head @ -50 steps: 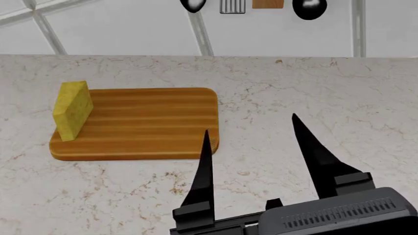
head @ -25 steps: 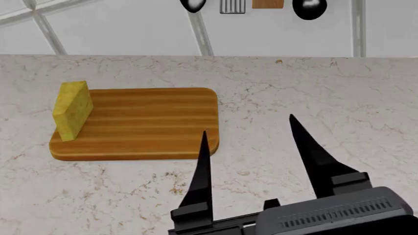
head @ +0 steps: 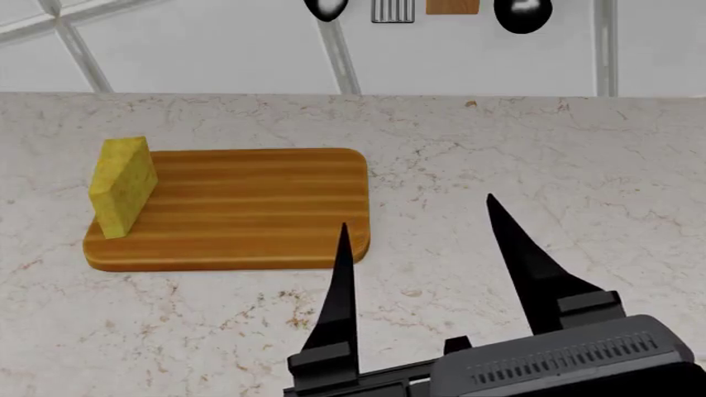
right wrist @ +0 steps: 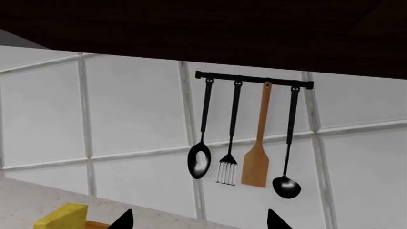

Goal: Place the bread and cheese on the cutting board.

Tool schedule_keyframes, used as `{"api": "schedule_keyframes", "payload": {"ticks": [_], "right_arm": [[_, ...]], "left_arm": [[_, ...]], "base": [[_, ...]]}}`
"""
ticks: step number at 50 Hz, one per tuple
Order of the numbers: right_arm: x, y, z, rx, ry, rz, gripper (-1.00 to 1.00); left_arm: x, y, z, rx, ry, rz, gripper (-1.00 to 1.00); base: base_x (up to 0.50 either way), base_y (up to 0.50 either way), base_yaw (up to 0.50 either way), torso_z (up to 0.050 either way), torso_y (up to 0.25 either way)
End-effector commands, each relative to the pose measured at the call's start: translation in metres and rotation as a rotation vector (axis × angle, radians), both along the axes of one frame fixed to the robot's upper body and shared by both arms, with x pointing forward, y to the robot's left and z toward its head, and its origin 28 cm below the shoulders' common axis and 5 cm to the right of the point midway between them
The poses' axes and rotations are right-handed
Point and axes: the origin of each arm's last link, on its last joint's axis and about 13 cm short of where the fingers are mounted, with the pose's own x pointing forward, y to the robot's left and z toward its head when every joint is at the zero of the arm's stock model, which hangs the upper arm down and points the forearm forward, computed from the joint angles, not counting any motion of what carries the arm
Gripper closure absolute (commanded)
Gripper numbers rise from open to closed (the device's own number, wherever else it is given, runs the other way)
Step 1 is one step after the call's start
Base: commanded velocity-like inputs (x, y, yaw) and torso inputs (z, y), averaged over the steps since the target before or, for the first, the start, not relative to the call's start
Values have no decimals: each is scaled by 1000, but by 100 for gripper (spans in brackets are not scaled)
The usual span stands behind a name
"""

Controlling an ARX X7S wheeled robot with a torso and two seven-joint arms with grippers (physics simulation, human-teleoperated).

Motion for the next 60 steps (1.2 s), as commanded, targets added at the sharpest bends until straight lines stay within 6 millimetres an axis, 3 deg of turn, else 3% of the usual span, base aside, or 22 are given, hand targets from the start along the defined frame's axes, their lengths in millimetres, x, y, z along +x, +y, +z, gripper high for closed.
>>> {"api": "schedule_keyframes", "payload": {"ticks": [1, 60], "right_arm": [[0, 0, 0, 2, 1, 1, -100], [1, 2, -2, -5, 4, 9, -100]], "left_arm": [[4, 0, -8, 42, 30, 23, -100], [35, 5, -52, 90, 165, 59, -100]], "base": [[0, 0, 0, 0, 0], [0, 0, 0, 0, 0]]}}
